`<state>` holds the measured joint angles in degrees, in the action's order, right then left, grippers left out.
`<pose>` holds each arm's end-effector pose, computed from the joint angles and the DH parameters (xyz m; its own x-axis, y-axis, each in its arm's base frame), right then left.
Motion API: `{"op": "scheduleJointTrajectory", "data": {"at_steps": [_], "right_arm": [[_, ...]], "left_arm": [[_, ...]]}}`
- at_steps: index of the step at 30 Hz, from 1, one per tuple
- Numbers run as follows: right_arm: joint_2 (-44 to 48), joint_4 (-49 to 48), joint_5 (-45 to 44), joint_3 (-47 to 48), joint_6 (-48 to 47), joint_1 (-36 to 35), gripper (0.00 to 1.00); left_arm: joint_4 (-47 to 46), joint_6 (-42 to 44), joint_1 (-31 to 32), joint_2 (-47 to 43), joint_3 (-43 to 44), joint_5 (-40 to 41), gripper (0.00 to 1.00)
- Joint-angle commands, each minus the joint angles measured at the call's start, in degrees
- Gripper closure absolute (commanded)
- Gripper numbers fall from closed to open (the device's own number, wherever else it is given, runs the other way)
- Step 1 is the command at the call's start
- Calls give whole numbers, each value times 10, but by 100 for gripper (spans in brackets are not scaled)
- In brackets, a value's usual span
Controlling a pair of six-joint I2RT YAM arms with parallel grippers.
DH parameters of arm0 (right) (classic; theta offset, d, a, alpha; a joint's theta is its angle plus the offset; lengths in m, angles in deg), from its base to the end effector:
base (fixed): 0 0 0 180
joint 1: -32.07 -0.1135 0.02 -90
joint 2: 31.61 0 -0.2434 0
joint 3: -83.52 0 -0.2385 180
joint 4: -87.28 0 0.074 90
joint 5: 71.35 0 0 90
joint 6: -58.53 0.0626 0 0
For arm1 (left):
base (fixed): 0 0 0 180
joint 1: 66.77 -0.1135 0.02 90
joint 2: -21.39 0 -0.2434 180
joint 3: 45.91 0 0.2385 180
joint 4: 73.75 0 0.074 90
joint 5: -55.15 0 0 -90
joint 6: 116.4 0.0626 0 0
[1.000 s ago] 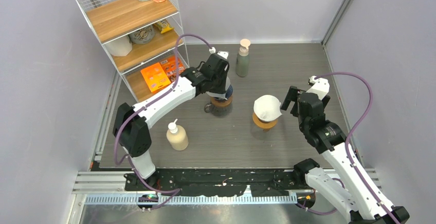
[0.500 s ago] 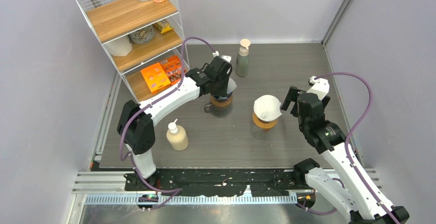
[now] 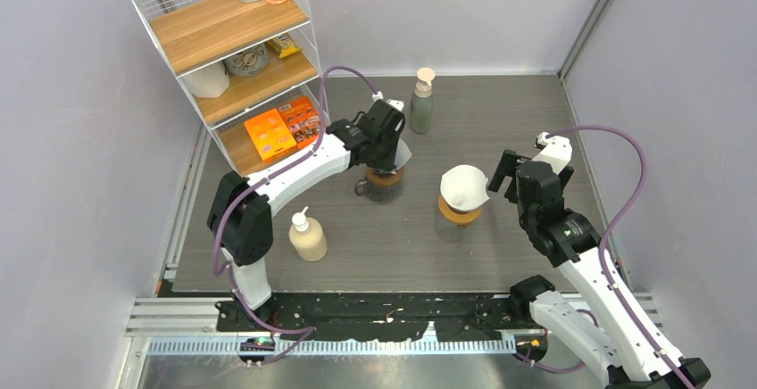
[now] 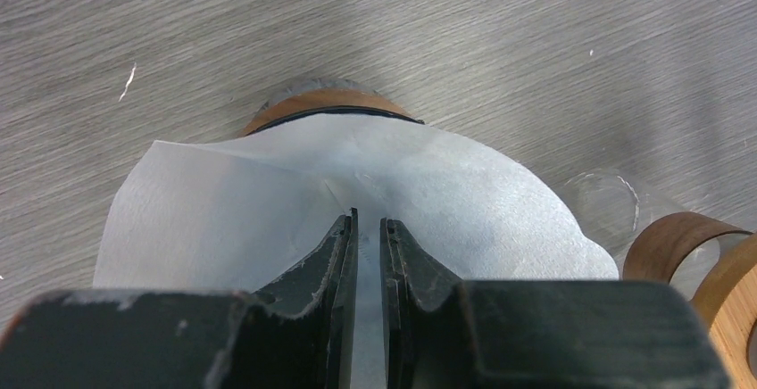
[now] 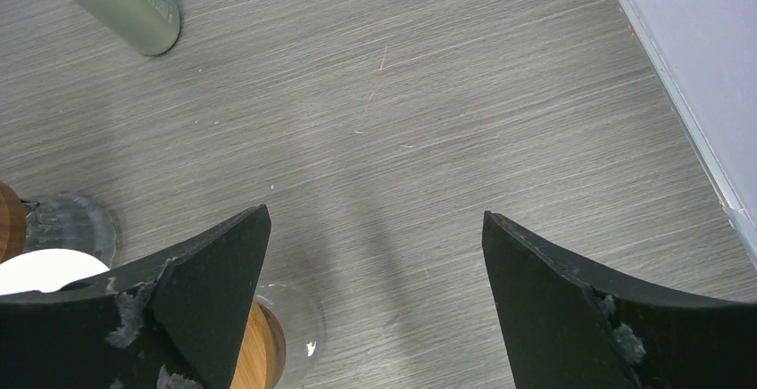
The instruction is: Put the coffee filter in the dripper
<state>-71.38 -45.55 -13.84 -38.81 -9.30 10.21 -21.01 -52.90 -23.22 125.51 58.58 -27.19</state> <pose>0.1707 0.0323 0.2805 -0.3746 0.1927 -0.9069 0.2831 0.9552 0.0860 0.2963 -0.2702 0.2433 -0.7921 0.1428 -0.5935 0.3022 0.9365 -0.1780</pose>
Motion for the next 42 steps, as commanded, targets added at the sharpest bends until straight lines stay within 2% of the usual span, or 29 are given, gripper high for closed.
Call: {"op": "scheduleJointTrajectory", "data": {"at_steps": [1,20,42], "right_arm": [[-4,-16,-17,0,-6,3,5],[-12,-16,-19,0,-7,3,5],[-19,-16,-26,-2,-9,5,5]], "left_arm": [[7,11,3,3,18,-7,79],[28,18,3,29,14,-64,80],[84,26,3,65,61,-55,80]]}}
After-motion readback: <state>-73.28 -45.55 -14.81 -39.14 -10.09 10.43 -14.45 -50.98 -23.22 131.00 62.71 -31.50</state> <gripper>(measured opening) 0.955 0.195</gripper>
